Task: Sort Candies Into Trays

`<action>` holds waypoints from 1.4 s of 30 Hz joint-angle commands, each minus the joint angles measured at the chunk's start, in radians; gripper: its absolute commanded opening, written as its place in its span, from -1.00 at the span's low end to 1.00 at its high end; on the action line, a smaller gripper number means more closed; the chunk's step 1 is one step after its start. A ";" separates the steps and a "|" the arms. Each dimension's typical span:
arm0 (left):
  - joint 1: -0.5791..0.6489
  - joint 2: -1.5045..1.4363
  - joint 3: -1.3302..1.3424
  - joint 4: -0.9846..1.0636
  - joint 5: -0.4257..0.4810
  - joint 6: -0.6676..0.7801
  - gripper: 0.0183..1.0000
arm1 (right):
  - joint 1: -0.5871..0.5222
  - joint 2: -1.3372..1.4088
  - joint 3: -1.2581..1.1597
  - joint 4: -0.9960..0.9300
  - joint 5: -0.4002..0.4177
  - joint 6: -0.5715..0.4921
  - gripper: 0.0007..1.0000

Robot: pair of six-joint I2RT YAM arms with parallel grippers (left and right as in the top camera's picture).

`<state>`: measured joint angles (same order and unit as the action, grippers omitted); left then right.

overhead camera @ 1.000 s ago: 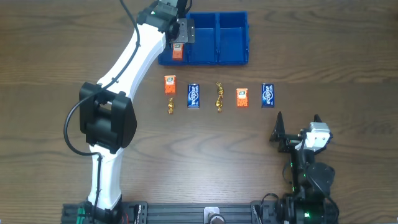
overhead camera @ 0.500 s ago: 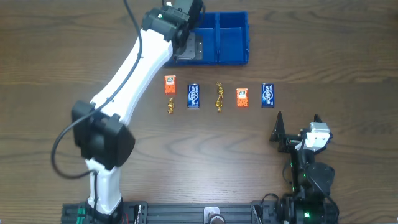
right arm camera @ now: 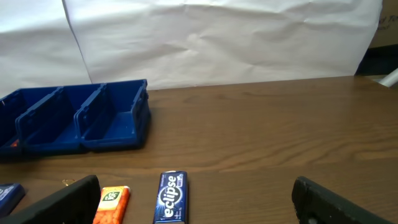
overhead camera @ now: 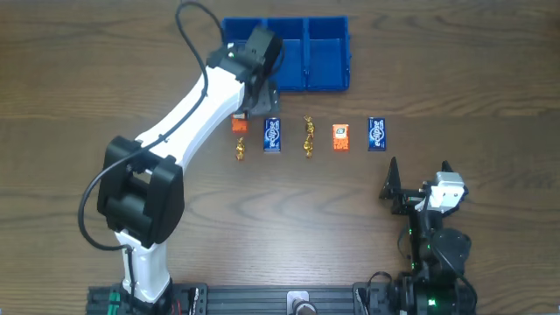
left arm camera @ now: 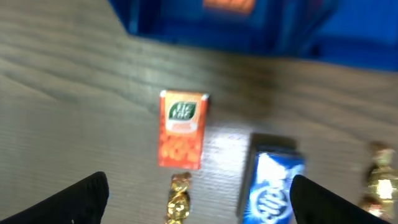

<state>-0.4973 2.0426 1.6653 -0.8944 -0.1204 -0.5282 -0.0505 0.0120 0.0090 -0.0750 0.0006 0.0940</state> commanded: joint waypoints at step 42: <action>0.078 0.089 -0.180 0.248 0.089 0.103 -0.20 | 0.005 -0.003 -0.001 -0.007 0.013 -0.006 1.00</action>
<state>-0.4252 2.1227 1.4864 -0.6460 -0.0319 -0.4393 -0.0509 0.0120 0.0090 -0.0746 0.0006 0.0940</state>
